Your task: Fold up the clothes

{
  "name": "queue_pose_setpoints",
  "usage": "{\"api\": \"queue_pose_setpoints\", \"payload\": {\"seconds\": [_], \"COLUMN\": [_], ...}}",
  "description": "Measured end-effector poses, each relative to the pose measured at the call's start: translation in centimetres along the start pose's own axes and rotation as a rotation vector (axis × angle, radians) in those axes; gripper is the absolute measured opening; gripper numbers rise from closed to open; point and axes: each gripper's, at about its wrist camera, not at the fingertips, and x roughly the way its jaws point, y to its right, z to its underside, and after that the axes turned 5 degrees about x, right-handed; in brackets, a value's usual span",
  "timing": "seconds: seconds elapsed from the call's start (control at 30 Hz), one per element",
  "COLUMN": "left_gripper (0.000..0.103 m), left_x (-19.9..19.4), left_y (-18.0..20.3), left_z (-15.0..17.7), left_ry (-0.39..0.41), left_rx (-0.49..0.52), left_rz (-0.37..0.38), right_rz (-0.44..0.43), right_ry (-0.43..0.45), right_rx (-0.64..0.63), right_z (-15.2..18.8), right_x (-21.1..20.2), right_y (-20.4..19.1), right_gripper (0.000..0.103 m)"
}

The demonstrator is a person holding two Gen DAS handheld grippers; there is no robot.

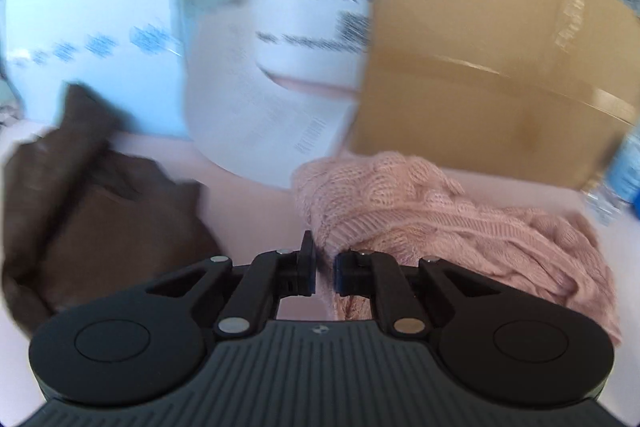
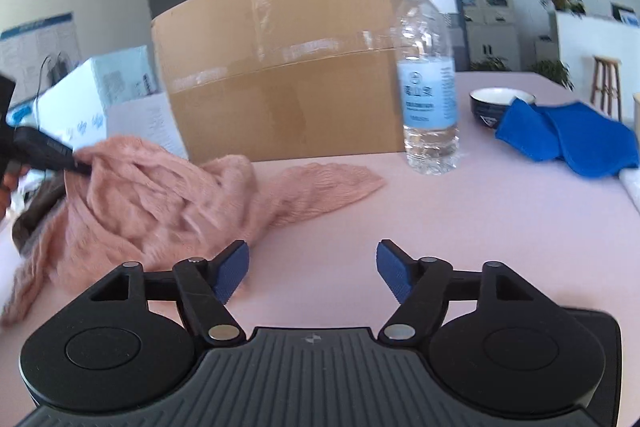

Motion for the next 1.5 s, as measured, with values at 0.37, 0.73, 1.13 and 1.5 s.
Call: {"api": "queue_pose_setpoints", "payload": {"seconds": [0.37, 0.73, 1.13, 1.5], "left_gripper": [0.008, 0.009, 0.01, 0.014], "left_x": [4.5, 3.9, 3.8, 3.7], "left_y": [-3.0, -3.5, -4.1, -4.7], "left_z": [4.0, 5.4, 5.7, 5.9], "left_ry": [-0.108, -0.039, -0.048, -0.05], "left_rx": [-0.07, -0.018, -0.013, -0.047], "left_rz": [0.019, 0.09, 0.147, 0.178], "right_rz": [-0.126, 0.057, 0.384, 0.422], "right_ry": [-0.089, 0.022, -0.046, -0.103], "right_rx": [-0.37, -0.092, -0.089, -0.009], "right_z": [1.1, -5.5, -9.9, -11.6], "right_x": [7.6, 9.8, 18.0, 20.8], "right_y": [-10.8, -8.9, -7.6, -4.3], "right_gripper": [0.069, 0.011, 0.01, 0.042]}}
